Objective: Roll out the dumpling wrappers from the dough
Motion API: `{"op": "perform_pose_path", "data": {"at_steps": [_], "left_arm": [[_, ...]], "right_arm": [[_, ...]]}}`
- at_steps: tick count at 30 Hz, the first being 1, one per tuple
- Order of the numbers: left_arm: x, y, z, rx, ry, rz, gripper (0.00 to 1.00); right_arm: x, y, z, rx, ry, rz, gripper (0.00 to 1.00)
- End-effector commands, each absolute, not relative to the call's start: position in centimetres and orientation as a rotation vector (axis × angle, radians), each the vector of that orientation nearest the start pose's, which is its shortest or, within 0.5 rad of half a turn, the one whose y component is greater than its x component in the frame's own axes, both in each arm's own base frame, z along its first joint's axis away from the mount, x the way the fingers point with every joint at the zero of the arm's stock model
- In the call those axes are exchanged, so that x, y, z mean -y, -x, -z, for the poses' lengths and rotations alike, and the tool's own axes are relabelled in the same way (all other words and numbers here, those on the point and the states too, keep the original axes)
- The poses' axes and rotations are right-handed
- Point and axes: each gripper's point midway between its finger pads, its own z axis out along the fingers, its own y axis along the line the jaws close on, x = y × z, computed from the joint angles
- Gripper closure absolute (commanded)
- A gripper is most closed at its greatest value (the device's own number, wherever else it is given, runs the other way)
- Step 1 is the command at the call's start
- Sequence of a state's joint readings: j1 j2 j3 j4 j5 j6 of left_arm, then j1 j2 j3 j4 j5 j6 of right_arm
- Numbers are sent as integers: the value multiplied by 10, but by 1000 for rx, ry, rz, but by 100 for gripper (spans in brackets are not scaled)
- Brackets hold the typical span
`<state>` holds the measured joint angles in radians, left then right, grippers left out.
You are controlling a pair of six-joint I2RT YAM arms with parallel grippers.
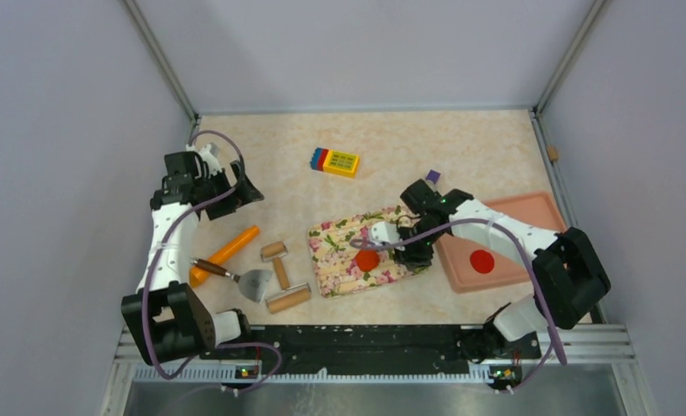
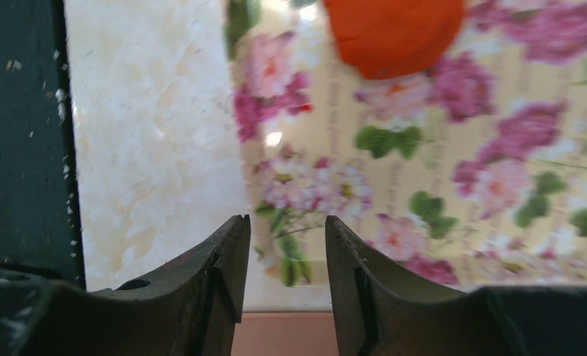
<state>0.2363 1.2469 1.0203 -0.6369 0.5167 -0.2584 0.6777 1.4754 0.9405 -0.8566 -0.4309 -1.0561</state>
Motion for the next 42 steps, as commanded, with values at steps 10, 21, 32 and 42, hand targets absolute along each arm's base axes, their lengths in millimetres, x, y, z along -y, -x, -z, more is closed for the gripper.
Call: {"op": "perform_pose_path", "data": {"at_steps": [10,21,32,42], "left_arm": [[-94,-272,-180,-2650,390,-178,2],[3,-263,-121,-2605,583,512,13],[66,-274,-125,-2700,-762,579,18],[61,-249,-85,-3015,268,470,23]], "right_arm": [[-219,-274,-190,-1956,1234,-701,39],[-208,-285,-187,-2109,997,-670,31],[-202,-287,-188,-2095,997,-628,32],[-189,-288,-194,-2070,997,-542,32]]}}
